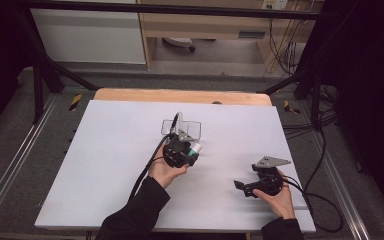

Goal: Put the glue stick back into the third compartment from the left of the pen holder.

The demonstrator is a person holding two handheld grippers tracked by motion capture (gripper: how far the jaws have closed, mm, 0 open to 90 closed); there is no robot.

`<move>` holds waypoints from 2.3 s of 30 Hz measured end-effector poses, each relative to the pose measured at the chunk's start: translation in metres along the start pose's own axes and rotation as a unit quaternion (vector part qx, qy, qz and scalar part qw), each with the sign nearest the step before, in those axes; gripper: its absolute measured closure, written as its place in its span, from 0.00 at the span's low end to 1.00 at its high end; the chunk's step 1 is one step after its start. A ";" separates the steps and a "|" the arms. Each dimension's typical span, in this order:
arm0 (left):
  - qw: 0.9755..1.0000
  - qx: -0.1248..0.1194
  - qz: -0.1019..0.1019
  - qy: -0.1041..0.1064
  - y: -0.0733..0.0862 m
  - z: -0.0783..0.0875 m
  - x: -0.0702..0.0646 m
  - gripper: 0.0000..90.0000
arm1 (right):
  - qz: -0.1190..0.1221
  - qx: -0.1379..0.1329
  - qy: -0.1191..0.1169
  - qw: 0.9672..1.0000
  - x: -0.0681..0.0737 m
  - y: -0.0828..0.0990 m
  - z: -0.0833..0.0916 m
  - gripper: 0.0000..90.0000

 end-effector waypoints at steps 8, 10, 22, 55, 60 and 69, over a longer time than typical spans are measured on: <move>0.998 -0.054 0.007 -0.020 -0.029 0.002 0.010 0.72 | -0.001 -0.002 0.000 1.000 0.000 0.000 0.000 0.01; 0.998 -0.062 0.011 -0.022 -0.034 0.001 0.013 0.72 | 0.001 0.001 -0.001 1.000 0.000 0.000 0.000 0.01; 0.993 -0.111 0.016 -0.047 -0.067 -0.010 0.028 0.72 | -0.001 0.004 0.000 1.000 0.001 0.001 -0.001 0.01; 0.989 -0.132 0.038 -0.055 -0.066 -0.058 0.054 0.72 | 0.002 0.006 -0.003 1.000 0.001 0.002 -0.002 0.01; 0.989 -0.135 0.038 -0.049 -0.061 -0.059 0.053 0.72 | 0.001 0.005 -0.002 1.000 0.001 0.002 -0.001 0.01; 0.993 -0.113 0.020 -0.042 -0.056 -0.059 0.053 0.72 | 0.000 0.006 -0.001 1.000 0.001 0.002 -0.001 0.01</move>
Point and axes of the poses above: each handheld gripper's, and its own axes: z roughly backward along the jaws, y roughly out of its underside, x roughly to its left, the point moved 9 cm from there along -z, roughly forward along the jaws, and after that the axes turned 7 degrees about -x, right-handed, at the moved point
